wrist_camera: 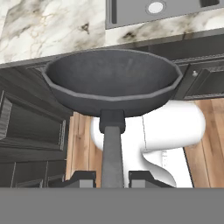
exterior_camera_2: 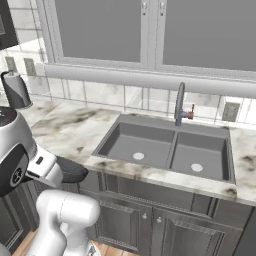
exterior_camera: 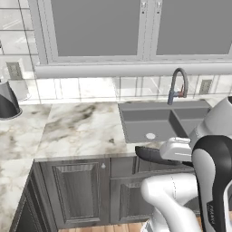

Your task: Move the pot and pan from the stove into the sink.

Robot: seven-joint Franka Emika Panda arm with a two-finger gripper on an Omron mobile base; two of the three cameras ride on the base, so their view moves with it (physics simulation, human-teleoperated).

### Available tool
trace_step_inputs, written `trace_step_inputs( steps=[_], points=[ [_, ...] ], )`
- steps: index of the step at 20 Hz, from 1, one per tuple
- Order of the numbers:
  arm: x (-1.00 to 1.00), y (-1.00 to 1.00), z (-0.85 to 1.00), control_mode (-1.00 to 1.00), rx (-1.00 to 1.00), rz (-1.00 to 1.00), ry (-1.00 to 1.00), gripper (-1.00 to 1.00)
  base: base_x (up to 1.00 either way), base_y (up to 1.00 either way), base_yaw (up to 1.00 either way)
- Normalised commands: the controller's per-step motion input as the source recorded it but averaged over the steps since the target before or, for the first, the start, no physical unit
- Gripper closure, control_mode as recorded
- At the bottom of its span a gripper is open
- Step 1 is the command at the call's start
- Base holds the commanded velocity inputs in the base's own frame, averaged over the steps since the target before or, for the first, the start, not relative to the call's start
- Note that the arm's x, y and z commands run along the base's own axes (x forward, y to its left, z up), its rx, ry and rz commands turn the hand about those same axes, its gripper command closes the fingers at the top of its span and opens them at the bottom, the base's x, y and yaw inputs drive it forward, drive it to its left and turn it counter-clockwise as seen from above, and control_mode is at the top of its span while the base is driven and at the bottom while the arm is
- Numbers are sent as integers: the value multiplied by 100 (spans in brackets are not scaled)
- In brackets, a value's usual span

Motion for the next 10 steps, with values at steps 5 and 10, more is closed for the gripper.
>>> trace_step_inputs(
  steps=[5,10],
  points=[
    [0,0,0,100,0,0,0,100,0,-26,0],
    [0,0,0,100,0,0,0,100,0,-54,0]
  ],
)
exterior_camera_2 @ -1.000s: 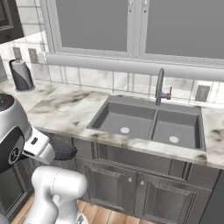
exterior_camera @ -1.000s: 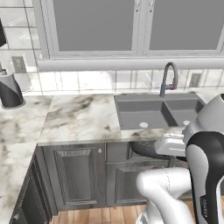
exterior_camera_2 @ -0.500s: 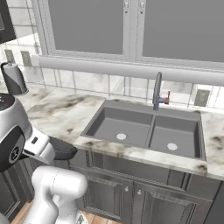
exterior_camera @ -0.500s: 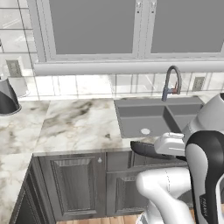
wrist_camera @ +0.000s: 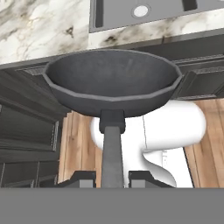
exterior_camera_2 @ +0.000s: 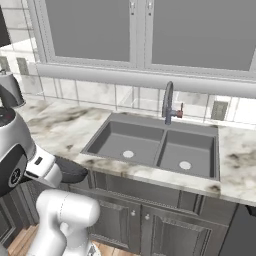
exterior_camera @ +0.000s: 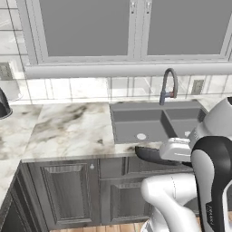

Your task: Move the pot and pan from the stove into the sink.

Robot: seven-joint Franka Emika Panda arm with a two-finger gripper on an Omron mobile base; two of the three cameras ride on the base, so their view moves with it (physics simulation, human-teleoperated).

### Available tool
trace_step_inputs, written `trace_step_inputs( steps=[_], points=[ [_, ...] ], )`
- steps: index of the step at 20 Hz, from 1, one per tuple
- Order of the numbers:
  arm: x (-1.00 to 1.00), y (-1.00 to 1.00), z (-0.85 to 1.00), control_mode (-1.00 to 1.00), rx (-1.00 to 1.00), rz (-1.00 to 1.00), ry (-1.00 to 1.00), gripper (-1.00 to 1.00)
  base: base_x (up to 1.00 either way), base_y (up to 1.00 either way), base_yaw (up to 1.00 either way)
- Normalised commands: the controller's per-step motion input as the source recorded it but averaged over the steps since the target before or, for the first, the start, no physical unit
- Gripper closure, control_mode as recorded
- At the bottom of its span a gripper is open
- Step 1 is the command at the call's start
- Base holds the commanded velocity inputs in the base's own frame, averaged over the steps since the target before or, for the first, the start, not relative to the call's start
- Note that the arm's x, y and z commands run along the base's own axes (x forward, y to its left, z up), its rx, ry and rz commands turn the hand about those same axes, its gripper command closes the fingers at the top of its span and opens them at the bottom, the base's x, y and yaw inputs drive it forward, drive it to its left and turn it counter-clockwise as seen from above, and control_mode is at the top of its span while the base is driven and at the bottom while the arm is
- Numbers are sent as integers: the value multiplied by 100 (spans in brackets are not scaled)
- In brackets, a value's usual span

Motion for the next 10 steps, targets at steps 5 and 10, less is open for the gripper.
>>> trace_step_inputs(
  steps=[5,10],
  points=[
    [0,0,0,100,0,0,0,100,0,-49,0],
    [0,0,0,100,0,0,0,100,-1,-29,0]
  ],
)
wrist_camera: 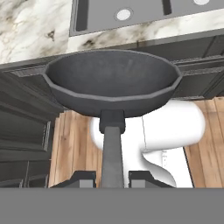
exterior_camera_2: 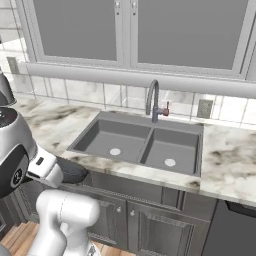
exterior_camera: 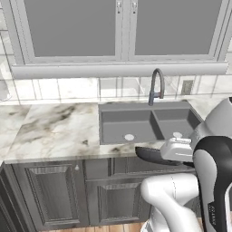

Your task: Move the pot and pan from the stove into the sink.

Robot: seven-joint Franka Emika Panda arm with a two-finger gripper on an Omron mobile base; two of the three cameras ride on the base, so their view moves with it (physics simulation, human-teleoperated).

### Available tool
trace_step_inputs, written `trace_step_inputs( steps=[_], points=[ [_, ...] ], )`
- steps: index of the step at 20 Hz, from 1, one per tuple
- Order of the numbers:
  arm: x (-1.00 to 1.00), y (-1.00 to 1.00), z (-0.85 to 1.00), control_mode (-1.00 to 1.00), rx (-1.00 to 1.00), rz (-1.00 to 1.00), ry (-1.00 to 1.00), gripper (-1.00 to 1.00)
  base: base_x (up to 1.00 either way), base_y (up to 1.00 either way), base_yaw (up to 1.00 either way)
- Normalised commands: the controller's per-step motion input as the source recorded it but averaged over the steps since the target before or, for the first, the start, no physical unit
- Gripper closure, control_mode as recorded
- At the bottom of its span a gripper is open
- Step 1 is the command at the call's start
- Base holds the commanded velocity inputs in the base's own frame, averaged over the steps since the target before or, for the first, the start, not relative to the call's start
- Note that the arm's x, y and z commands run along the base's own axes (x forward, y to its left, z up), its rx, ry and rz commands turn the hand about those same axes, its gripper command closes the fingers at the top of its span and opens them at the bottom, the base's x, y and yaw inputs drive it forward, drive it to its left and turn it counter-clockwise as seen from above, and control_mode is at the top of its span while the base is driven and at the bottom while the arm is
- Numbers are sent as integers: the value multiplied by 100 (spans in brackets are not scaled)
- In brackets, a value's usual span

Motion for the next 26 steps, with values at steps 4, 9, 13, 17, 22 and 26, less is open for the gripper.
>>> trace_step_inputs(
  steps=[4,9,13,17,22,26],
  points=[
    [0,0,0,100,0,0,0,100,0,0,0],
    [12,0,0,-100,0,0,-1,100,0,0,0],
    [25,-11,0,-100,0,-3,-7,100,0,0,0],
    [15,-23,2,-100,2,-9,-9,100,0,0,0],
    [11,-39,0,-100,5,-16,-5,100,0,0,0],
    [17,-46,1,-100,7,-18,-2,100,0,0,0]
  ],
)
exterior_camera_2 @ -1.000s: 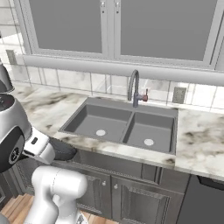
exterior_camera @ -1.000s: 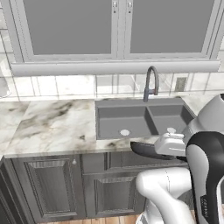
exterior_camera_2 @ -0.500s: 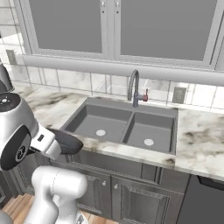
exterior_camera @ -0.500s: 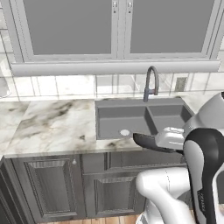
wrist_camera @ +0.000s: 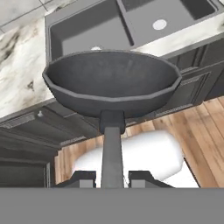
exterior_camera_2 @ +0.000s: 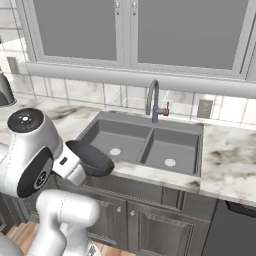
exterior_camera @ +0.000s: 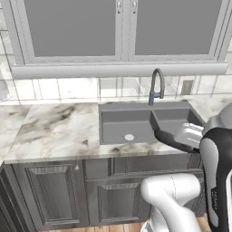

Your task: Move the pot and pan from the stove into the sink.

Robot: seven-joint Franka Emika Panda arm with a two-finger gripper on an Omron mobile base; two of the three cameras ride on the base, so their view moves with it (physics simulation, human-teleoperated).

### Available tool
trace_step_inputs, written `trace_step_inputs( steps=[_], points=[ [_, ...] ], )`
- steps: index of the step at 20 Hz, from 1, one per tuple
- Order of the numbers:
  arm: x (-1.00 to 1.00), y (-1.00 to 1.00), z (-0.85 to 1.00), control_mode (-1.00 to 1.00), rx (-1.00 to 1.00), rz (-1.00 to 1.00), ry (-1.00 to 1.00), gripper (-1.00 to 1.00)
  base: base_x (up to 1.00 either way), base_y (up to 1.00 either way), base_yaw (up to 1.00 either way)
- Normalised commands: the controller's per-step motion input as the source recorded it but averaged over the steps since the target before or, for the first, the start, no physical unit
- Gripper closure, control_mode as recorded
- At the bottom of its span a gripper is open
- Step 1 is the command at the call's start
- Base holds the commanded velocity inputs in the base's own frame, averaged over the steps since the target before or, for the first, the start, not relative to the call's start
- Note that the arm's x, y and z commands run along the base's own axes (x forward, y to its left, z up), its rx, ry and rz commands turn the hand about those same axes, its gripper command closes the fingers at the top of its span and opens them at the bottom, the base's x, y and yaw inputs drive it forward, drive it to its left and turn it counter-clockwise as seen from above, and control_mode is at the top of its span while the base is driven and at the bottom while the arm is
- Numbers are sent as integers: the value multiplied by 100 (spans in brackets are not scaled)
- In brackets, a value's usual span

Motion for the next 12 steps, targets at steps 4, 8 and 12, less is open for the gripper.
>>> trace_step_inputs(
  steps=[4,8,12],
  points=[
    [22,-51,1,-100,9,-19,0,100,0,0,0],
    [31,-47,0,-100,8,-19,0,100,0,0,0],
    [43,-46,0,-100,7,-20,0,100,0,0,0]
  ],
)
